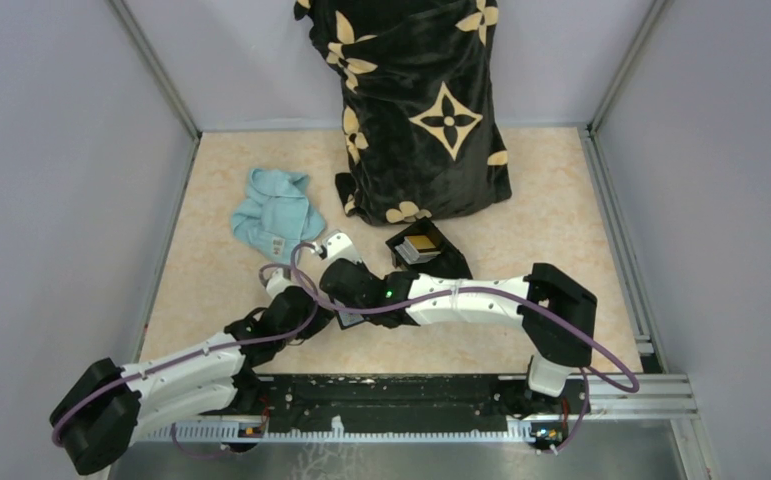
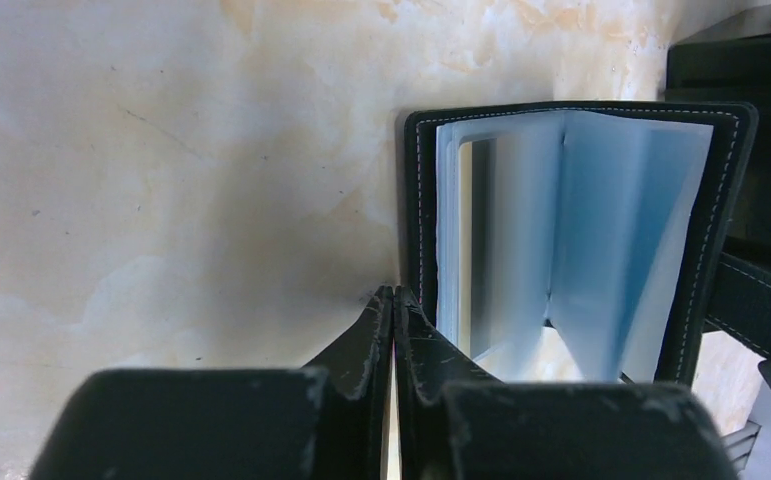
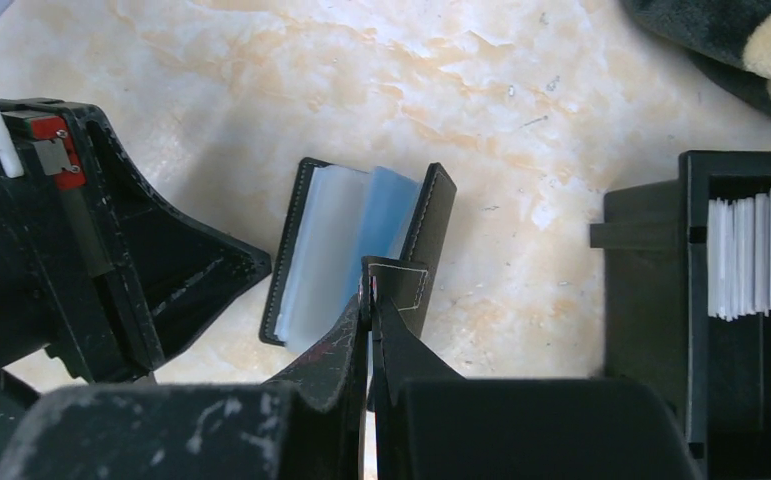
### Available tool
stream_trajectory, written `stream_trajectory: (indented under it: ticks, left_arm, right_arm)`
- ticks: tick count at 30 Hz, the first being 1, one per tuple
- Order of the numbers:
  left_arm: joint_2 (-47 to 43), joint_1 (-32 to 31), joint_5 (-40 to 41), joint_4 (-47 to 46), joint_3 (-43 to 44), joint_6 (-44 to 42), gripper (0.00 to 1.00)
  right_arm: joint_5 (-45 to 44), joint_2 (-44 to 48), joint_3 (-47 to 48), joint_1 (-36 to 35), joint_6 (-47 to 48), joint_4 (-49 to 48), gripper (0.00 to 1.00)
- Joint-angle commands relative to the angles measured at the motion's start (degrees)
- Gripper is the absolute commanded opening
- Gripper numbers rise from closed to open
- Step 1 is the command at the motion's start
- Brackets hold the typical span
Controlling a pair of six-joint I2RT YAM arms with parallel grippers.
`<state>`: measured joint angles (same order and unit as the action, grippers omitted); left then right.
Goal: Put the credit cards into the card holder
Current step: Close the card holder at the center of the board.
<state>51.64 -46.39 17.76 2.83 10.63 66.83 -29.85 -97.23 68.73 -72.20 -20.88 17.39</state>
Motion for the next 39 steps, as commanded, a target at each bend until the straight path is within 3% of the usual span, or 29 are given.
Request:
stream_trajectory:
  ticks: [1, 26, 34, 39]
  left_arm:
    - [-0.8, -0.5, -0.9, 2.9, -2.7, 1.4, 0.07]
    - [-4.8, -0.5, 0.1, 5.5, -2.8, 3.1, 0.07]
    - [-5.3, -0.5, 1.1, 7.8, -1.3, 3.2, 0.09]
    - [-5.8, -0.5, 2.0, 10.1, 0.3, 3.0, 0.11]
  right_arm:
    - [2.1, -0.2, 0.3, -0.7, -3.1, -3.0, 0.0]
    - [13.1, -2.8, -7.8, -0.6, -10.7, -14.4, 0.01]
    - [15.6, -3.2, -7.2, -0.7, -10.5, -13.4, 0.39]
    - [16.6, -2.3, -6.7, -0.7, -9.9, -12.6, 0.46]
